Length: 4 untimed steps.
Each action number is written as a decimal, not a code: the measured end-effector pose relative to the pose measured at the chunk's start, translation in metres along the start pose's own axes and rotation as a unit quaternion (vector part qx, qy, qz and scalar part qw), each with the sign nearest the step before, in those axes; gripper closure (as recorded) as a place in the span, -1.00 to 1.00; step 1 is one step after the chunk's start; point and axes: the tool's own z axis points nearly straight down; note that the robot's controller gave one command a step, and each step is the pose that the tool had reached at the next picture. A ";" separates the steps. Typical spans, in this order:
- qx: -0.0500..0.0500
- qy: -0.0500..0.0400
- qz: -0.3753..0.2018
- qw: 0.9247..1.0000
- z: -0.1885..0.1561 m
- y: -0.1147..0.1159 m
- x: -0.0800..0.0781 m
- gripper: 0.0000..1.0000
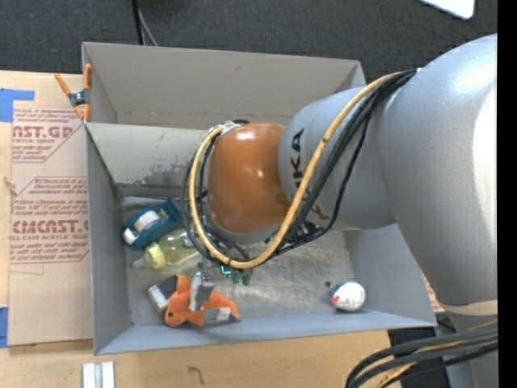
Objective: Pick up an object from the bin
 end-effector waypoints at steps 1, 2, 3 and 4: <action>-0.001 -0.004 0.001 1.000 -0.004 -0.001 -0.002 -1.00; -0.009 -0.042 0.081 0.996 0.035 0.024 -0.015 1.00; -0.010 -0.042 0.081 0.996 0.035 0.024 -0.015 1.00; -0.010 -0.038 0.080 0.996 0.032 0.023 -0.012 1.00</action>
Offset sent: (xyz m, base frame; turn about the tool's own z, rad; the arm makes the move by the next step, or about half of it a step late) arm -0.0121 0.0272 -0.0659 0.1490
